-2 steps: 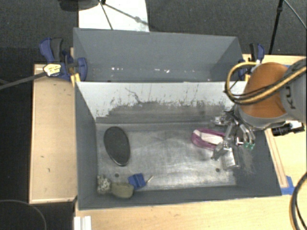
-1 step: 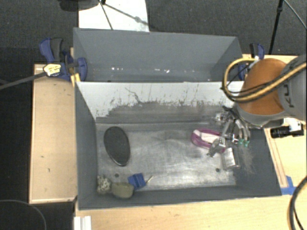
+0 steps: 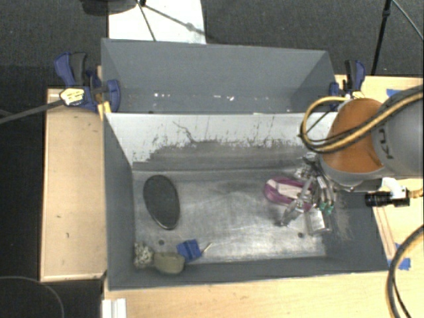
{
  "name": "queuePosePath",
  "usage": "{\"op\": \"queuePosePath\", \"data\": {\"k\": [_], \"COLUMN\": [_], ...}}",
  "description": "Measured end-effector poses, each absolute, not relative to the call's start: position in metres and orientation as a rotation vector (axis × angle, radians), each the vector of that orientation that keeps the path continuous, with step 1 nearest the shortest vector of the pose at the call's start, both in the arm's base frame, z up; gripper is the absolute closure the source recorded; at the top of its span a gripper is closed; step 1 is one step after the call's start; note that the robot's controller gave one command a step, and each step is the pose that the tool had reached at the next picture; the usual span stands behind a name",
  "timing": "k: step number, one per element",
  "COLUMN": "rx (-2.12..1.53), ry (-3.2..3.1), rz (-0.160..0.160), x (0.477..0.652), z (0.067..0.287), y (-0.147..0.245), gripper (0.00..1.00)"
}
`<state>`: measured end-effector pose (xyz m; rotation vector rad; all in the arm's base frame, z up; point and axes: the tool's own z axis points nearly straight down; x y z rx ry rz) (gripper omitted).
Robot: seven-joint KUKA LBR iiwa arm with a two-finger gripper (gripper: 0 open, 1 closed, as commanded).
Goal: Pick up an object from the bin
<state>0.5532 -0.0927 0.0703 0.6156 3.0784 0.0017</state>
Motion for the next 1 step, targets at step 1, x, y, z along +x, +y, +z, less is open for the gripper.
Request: {"op": "queuePosePath", "data": {"k": [1], "rx": [0.606], "ry": [3.078], "rz": [0.0], "x": [0.5542], "z": [0.0716], "y": [-0.0927], "gripper": [0.0]}}
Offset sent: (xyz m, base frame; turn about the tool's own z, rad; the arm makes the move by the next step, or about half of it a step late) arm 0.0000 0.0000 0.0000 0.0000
